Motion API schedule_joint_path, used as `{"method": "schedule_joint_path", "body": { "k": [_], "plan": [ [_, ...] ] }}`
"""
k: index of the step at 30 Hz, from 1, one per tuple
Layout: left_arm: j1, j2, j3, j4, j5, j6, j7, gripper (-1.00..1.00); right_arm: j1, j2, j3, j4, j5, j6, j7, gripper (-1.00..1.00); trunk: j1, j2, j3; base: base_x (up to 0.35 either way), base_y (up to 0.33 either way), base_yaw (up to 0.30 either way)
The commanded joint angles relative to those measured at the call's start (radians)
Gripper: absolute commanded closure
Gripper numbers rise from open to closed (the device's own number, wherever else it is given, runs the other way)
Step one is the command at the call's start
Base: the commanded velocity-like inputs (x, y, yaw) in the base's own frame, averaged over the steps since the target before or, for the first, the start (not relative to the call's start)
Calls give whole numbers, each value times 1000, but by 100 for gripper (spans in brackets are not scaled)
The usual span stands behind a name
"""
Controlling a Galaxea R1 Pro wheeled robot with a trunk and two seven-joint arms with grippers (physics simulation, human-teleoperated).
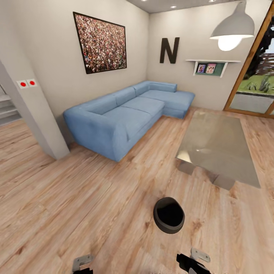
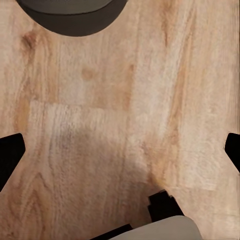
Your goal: Place each of the two pumpkins and all three candles from the living room inside a cabinet in the living room (use any cabinet), then make sure every cabinet is closed, and position the cauldron so it is next to a table in the living room.
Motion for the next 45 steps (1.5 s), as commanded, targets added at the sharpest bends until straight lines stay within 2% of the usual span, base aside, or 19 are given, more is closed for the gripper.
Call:
{"method": "schedule_joint_path", "body": {
  "k": [1, 18, 33, 45],
  "plan": [
    [0, 0, 0, 0, 0, 0, 0, -100, 0, 0, 0, 0, 0, 0, 0, -100, 0, 0, 0, 0, 0, -289],
    [0, 0, 0, 0, 0, 0, 0, -100, 0, 0, 0, 0, 0, 0, 0, -100, 0, 0, 0, 7, 2, -289],
    [0, -1, 0, 0, 0, 0, 0, -100, 0, -1, -1, 0, -1, 13, 0, -100, 0, 0, 0, 241, 60, -289],
    [0, -1, 0, 0, 1, 0, -3, -100, 0, -2, -2, 0, -1, 10, 2, -100, 0, 0, 0, 32, 0, -289]
  ]
}}
